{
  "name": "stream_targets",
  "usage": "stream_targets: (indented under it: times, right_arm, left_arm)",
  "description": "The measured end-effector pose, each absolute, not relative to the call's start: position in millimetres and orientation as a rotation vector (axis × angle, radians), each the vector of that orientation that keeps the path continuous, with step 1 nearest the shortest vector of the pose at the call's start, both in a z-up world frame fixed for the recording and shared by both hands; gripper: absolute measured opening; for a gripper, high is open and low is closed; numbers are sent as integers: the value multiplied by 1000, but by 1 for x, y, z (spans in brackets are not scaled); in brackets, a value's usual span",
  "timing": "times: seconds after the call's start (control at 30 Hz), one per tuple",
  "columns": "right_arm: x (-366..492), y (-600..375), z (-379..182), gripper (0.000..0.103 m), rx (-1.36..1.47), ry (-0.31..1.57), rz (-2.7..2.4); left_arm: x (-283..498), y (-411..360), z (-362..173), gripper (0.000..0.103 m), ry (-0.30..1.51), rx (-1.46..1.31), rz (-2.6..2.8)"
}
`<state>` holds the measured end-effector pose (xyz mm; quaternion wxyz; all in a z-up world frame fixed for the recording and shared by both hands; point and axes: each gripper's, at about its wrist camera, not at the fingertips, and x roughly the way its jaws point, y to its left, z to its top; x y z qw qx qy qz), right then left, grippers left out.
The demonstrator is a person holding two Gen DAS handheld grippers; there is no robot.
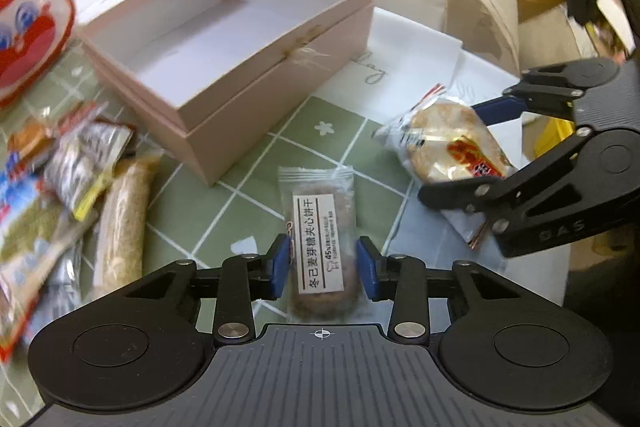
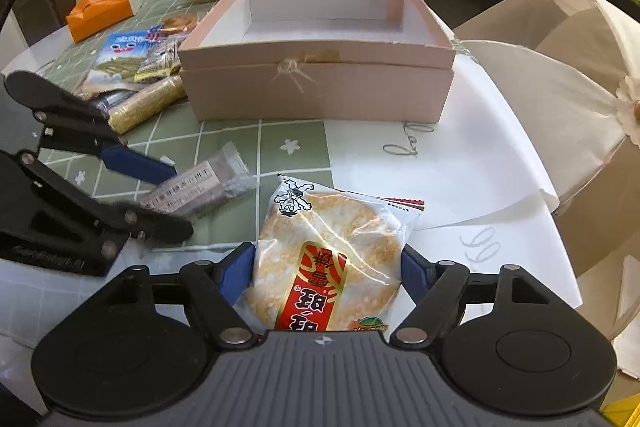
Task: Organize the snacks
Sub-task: 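Carry the biscuit and rice cracker bag into the pink box and release both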
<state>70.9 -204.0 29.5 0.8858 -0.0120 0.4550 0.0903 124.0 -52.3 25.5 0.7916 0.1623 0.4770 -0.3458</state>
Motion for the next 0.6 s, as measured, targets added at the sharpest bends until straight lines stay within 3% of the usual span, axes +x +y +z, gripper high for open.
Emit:
stream_targets:
  times: [0.17, 0.33, 0.47, 0.6]
  right_arm:
    - [68, -210, 58, 76, -39, 883, 218]
    - [84, -219, 105, 76, -54, 751, 235]
    - [134, -217, 133, 76, -116, 665, 227]
    - [195, -216, 120, 76, -44, 692, 266]
  left_arm:
    - [110, -41, 39, 40, 974, 290, -718]
    - [113, -24, 95, 40, 859, 105, -729]
    - [175, -21, 130, 40, 783, -16, -644]
    - [257, -27, 119, 42, 873, -181, -599]
